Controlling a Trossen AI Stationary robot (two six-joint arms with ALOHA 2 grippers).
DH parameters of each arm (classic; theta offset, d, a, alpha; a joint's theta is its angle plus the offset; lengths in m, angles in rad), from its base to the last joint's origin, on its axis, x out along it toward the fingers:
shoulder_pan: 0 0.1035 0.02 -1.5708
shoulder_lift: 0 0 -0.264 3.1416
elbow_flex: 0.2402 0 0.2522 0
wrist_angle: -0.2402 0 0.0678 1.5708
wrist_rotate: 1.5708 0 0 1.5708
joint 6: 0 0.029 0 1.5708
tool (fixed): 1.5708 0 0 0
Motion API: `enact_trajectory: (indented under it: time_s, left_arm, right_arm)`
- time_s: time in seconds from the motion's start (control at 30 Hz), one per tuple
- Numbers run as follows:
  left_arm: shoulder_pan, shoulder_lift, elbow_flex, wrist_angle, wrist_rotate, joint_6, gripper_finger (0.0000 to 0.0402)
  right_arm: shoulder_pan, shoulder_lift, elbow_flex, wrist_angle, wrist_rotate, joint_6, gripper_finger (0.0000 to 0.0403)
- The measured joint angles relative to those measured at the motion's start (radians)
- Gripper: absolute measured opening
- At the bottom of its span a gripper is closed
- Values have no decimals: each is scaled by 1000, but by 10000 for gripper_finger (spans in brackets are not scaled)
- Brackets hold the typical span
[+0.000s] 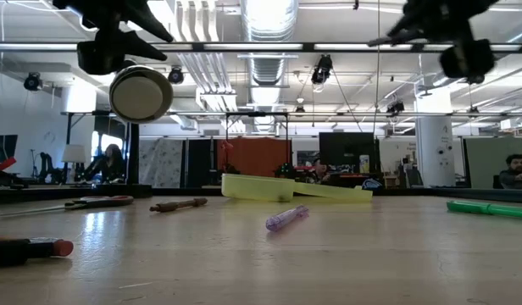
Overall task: Pick & place school supplies into a supply box
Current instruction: Put the black pen into the yellow supply box
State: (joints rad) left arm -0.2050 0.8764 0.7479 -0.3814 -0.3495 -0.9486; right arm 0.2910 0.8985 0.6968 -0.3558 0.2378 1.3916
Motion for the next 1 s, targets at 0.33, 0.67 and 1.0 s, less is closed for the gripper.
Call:
enact_trajectory:
  time_s: [0.33,0.67,1.0]
  left_arm:
    - [-1,0,0,15,8,40,119]
    - [-1,0,0,16,-61,37,119]
    - [0,0,0,16,-137,71,119]
  right_arm:
    - [-290,42,0,158,-237,-128,18]
    - [-498,181,0,284,-470,-110,18]
    - [-625,445,168,309,-605,-211,18]
